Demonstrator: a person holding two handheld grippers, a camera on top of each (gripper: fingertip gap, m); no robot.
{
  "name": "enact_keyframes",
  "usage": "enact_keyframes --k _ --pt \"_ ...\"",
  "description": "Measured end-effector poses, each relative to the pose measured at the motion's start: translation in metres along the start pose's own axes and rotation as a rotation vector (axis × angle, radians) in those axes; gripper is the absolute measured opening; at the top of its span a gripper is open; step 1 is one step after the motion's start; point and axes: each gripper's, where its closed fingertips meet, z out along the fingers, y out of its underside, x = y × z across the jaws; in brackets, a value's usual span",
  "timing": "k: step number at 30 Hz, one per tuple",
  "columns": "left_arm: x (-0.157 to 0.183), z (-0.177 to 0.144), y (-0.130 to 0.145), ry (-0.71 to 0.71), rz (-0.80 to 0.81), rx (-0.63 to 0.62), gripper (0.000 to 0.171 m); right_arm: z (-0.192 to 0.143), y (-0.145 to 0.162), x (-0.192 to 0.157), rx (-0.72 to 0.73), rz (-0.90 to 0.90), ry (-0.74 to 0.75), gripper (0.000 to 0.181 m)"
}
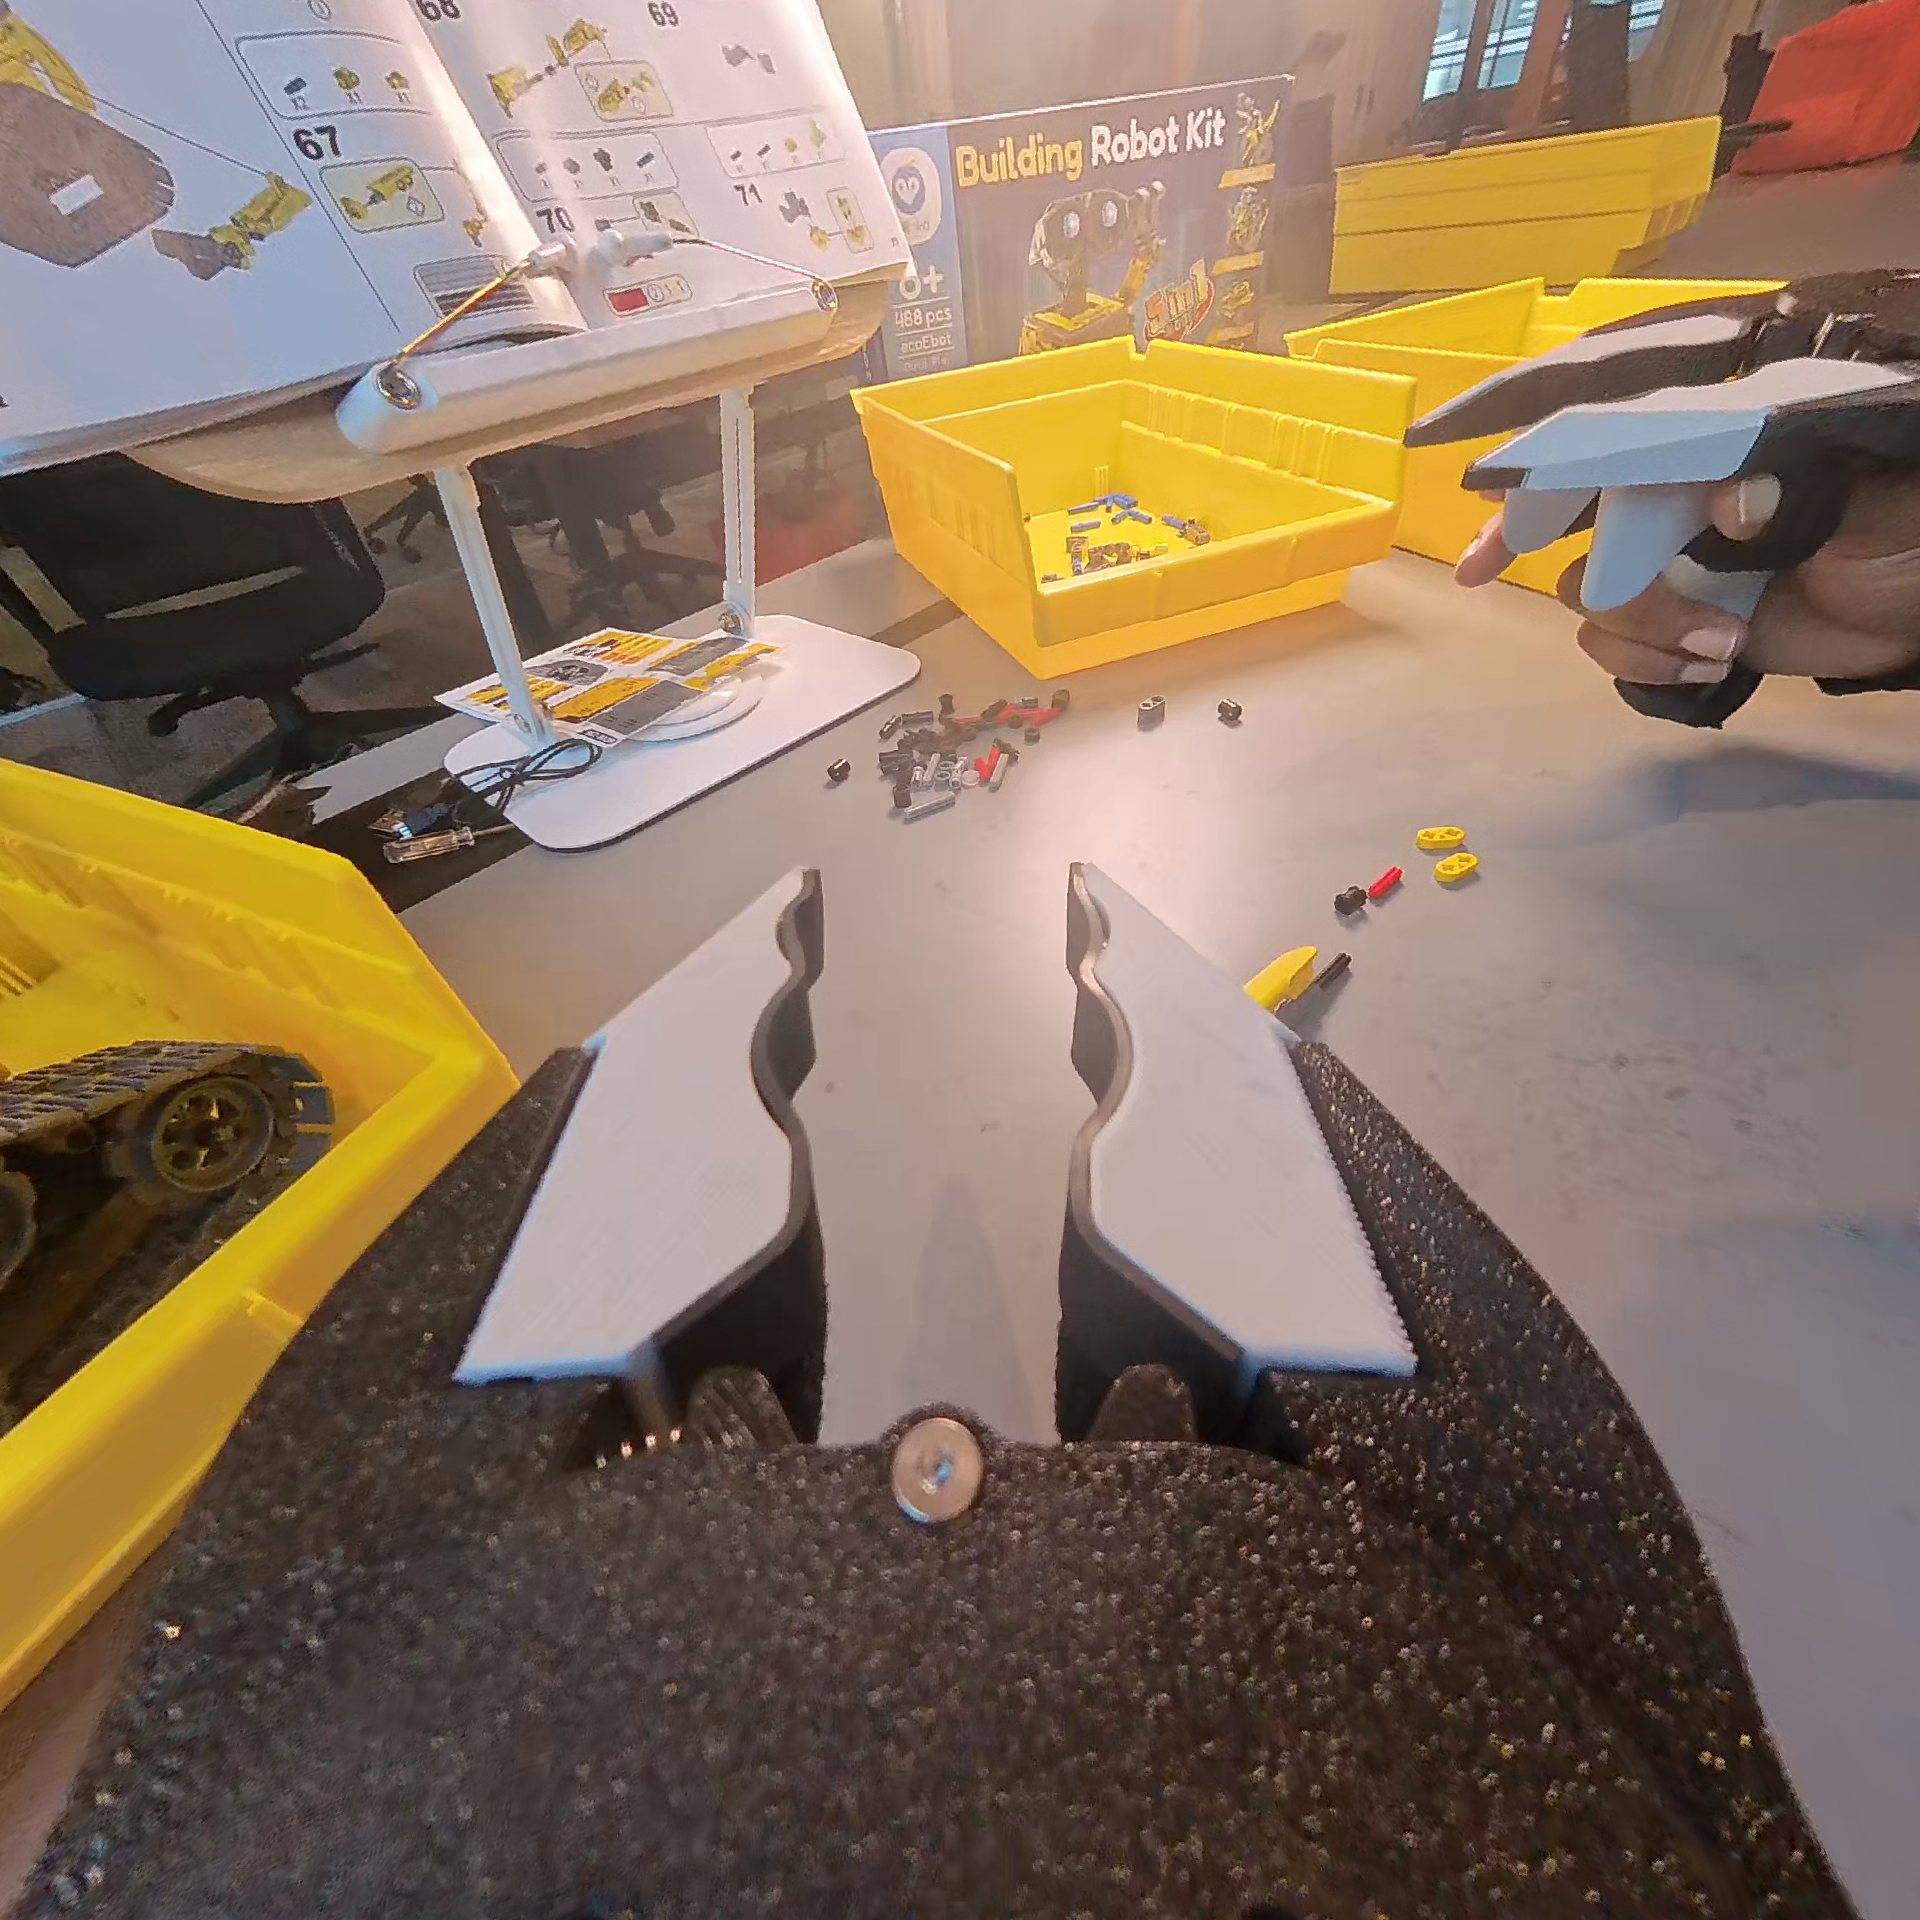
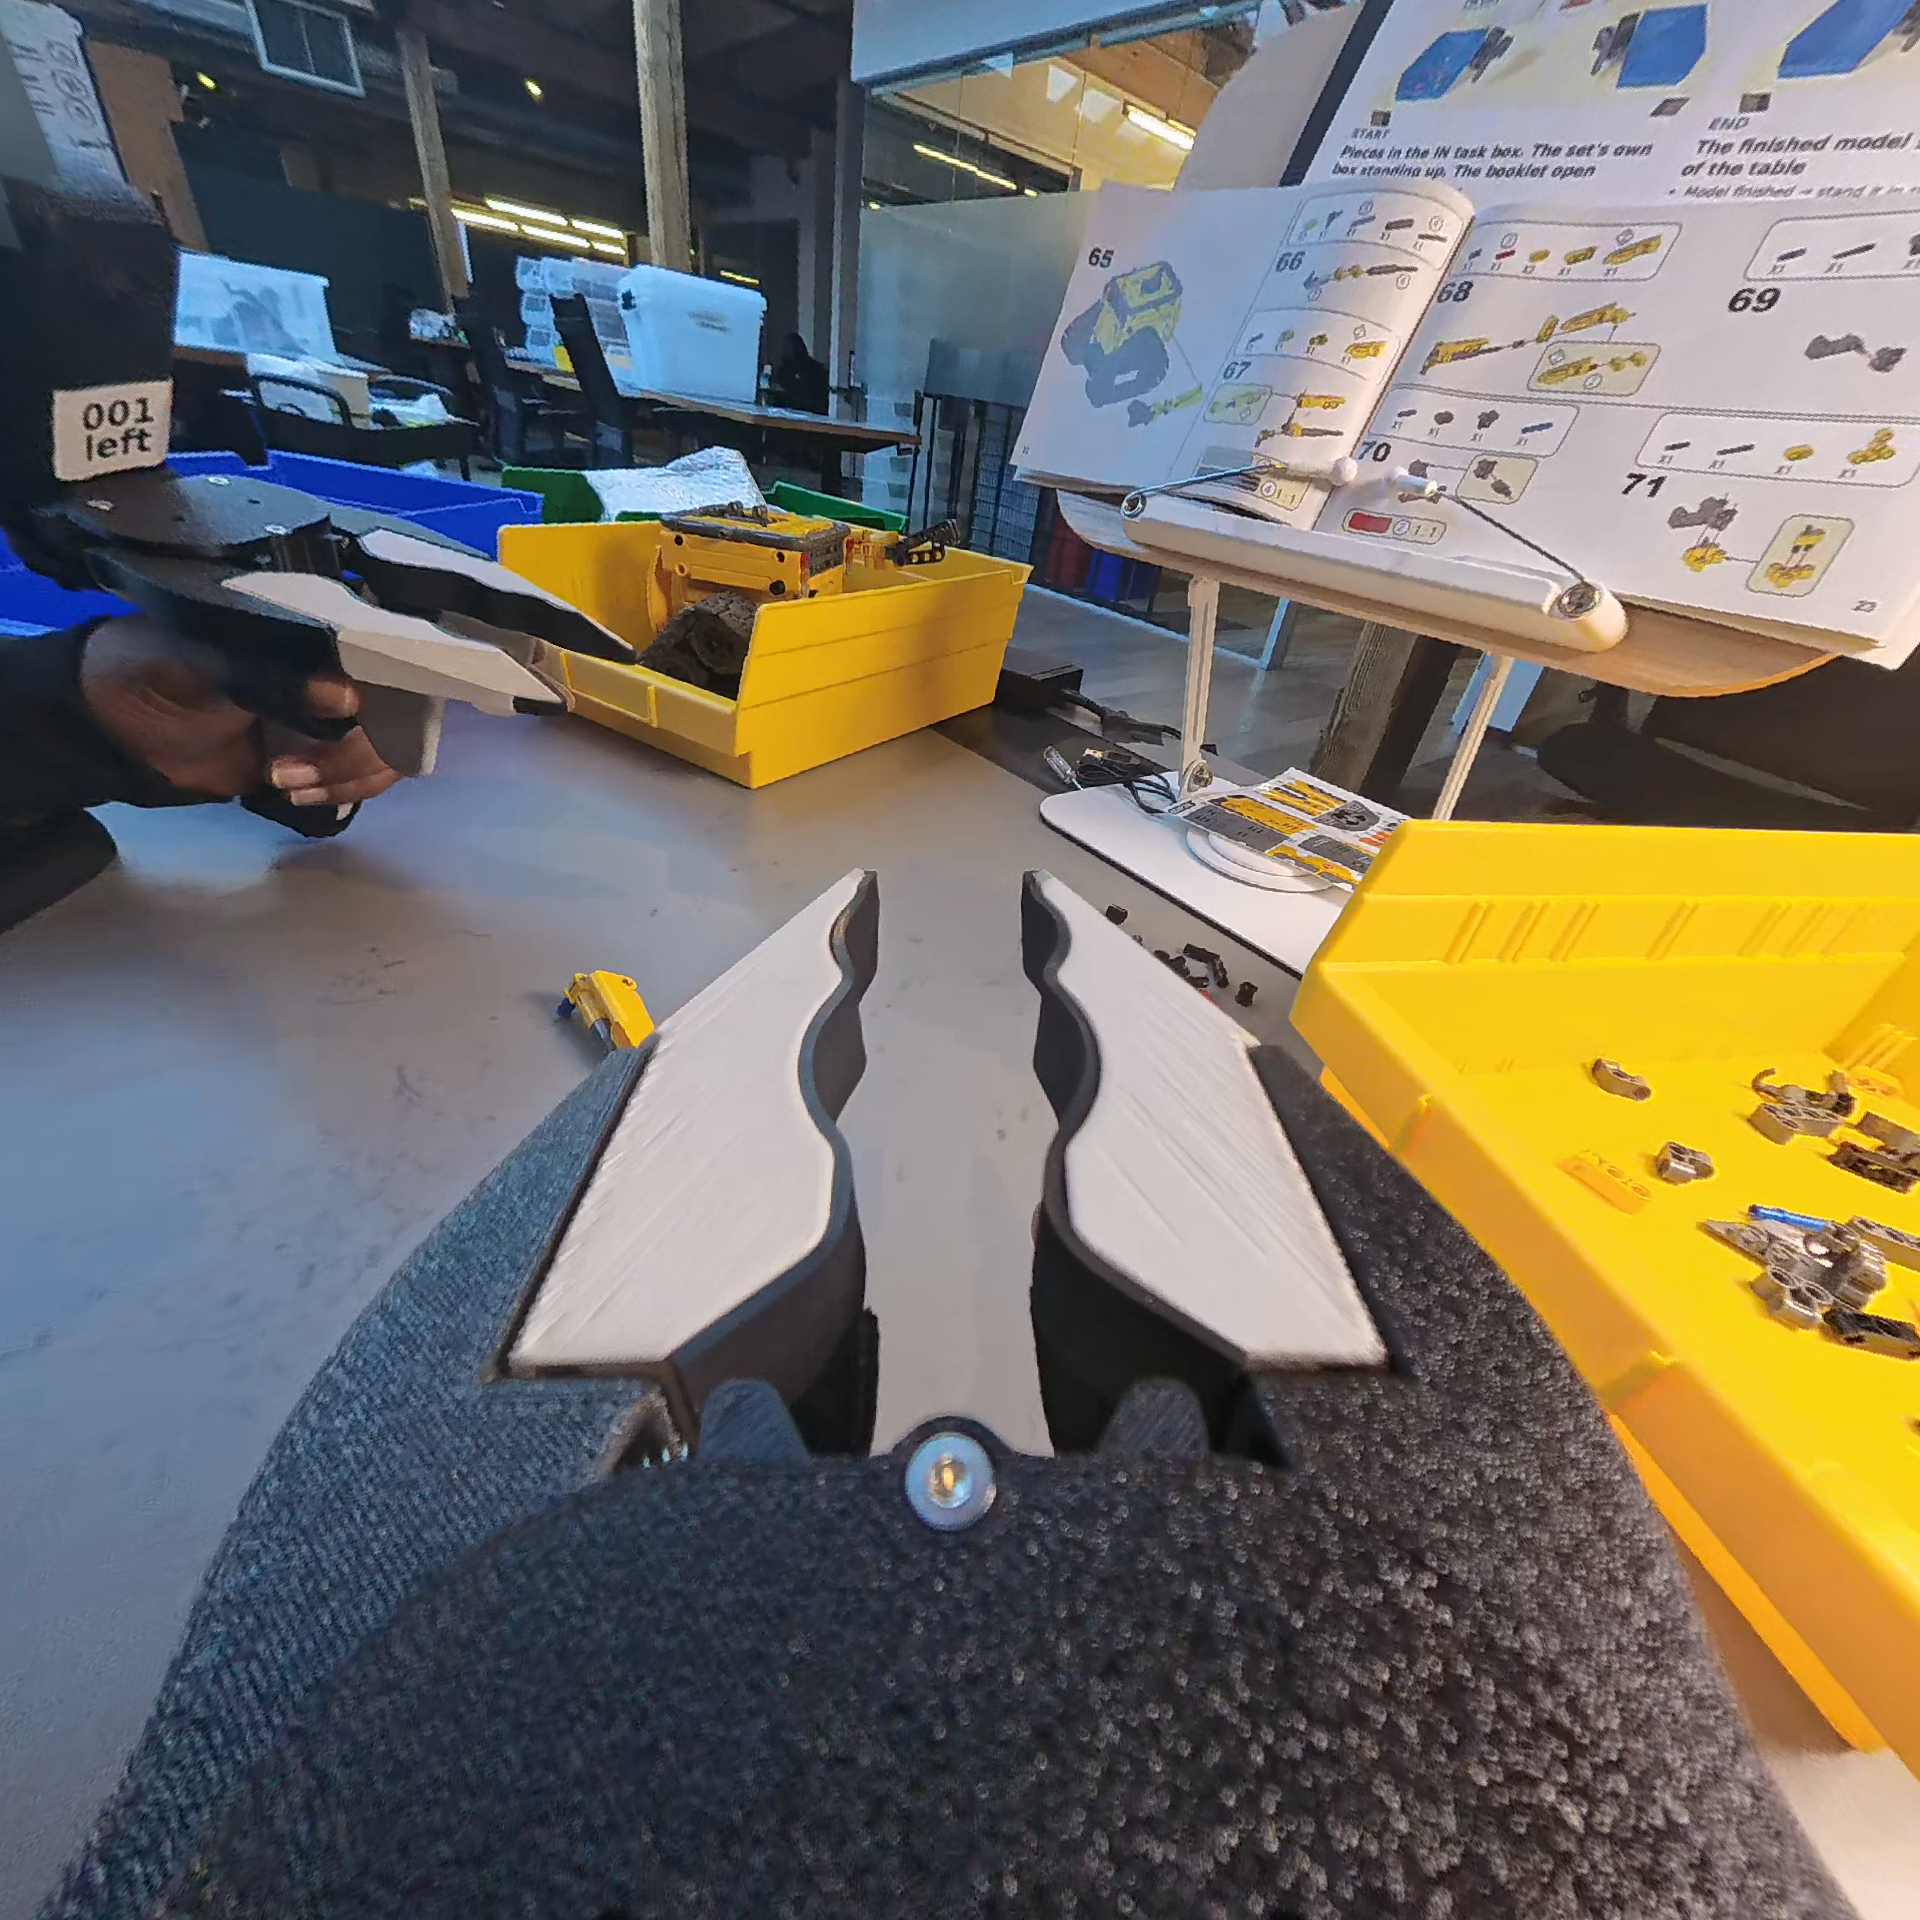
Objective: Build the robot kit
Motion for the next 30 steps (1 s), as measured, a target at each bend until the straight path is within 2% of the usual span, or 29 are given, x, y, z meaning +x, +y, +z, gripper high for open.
enact_keyframes --k 8,12,14,18,22,25,30 --pt "0.0 0.001 0.002 0.0 -0.002 -0.008 0.046 -0.004 -0.006 0.008 0.017 -0.009 0.044 0.027" --pt "0.0 0.002 0.003 -0.004 -0.01 -0.011 0.046 -0.004 -0.026 0.043 -0.023 -0.047 0.188 0.024" --pt "-0.001 0.003 0.003 -0.006 -0.018 -0.011 0.046 -0.003 -0.044 0.07 -0.142 -0.12 0.244 0.022" --pt "-0.002 0.003 0.004 -0.005 -0.028 -0.012 0.045 0.011 -0.05 0.119 -0.489 -0.18 0.134 0.022" --pt "-0.001 0.002 0.003 -0.003 -0.014 -0.01 0.045 0.039 -0.002 0.166 -0.804 -0.313 -0.066 0.022" --pt "-0.001 0.001 0.002 -0.006 -0.004 -0.009 0.045 0.052 0.049 0.185 -0.983 -0.286 -0.201 0.02" --pt "-0.004 -0.002 0.0 -0.009 -0.011 0.002 0.045 0.054 0.107 0.211 -1.178 -0.239 -0.271 0.02"
